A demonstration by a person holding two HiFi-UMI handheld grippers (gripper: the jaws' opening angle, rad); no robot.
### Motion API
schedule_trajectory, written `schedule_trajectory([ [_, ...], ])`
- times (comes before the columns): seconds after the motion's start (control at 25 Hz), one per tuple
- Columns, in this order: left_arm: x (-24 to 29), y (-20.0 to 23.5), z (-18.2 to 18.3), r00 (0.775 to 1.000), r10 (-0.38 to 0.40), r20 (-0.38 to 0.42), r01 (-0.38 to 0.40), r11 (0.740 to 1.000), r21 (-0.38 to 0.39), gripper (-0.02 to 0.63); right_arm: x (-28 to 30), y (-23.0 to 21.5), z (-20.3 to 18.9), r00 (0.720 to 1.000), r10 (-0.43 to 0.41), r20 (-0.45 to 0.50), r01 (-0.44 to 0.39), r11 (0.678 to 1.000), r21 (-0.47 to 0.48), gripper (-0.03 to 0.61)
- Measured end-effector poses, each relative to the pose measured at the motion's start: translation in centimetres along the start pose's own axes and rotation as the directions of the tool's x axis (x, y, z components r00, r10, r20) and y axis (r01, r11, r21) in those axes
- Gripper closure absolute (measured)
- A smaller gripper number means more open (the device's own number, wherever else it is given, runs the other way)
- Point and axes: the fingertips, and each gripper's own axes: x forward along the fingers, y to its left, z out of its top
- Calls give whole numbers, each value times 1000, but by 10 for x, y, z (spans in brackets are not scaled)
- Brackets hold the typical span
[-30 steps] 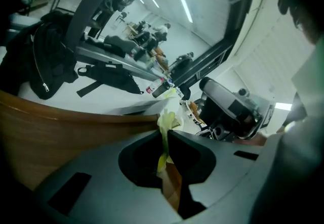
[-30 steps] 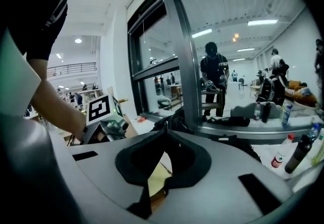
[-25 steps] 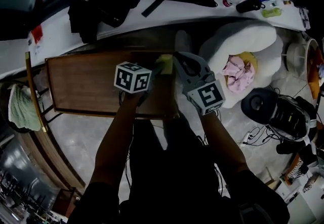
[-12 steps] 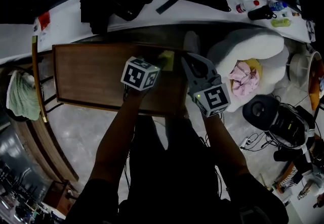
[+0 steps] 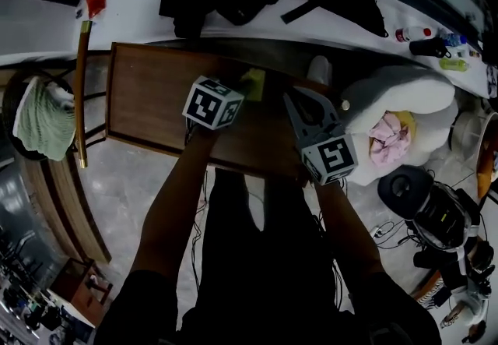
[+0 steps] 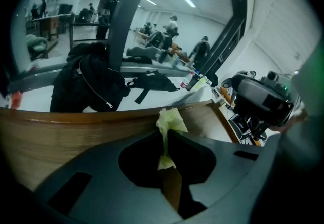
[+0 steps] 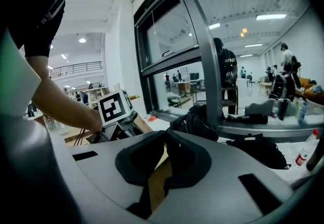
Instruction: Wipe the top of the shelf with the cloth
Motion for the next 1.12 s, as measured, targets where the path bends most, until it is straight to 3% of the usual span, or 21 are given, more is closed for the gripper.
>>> schedule_trajectory([
  [0.52, -89, 128, -26, 991, 130, 25, -128, 989, -70, 586, 72, 71, 11, 997, 73, -11, -73, 997, -9, 552],
  [1.12, -162, 237, -43, 969, 245, 41, -236, 959, -156, 578, 123, 121, 14, 993, 120, -19, -120, 993, -5, 551],
])
